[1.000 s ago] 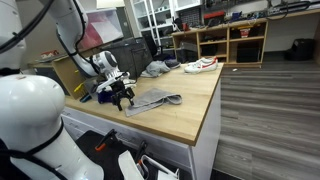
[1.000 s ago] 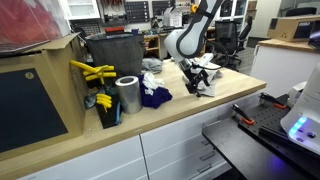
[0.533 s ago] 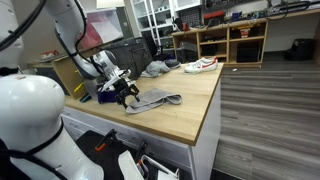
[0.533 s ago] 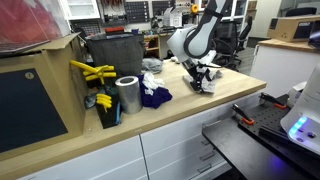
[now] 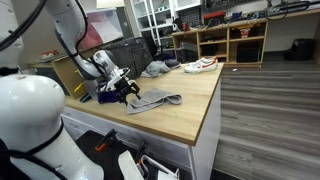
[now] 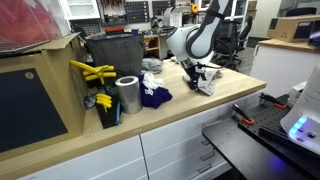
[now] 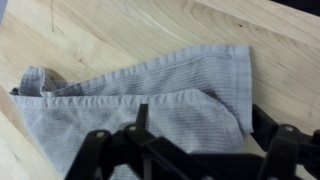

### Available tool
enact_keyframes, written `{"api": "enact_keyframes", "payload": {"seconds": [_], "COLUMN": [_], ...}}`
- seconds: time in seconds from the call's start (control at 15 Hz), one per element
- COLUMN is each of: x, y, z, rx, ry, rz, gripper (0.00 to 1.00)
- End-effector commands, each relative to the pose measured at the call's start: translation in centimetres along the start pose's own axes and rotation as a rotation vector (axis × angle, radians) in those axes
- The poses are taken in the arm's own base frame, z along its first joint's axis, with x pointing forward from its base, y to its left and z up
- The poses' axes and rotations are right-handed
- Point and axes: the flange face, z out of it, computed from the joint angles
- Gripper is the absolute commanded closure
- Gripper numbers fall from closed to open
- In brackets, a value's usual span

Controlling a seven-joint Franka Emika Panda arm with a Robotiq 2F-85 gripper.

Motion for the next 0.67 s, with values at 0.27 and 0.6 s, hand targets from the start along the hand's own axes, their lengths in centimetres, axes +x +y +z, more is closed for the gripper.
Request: {"api": "enact_keyframes", "payload": {"seconds": [0.27, 0.6], "x": [-0.4, -0.5], "y": [0.5, 1.4], "z": [-0.6, -1.9], "rx": [0.01, 0.027], "ry": [0.045, 0.02], "rz": [0.021, 0.054], "gripper": [0.66, 0.99]}}
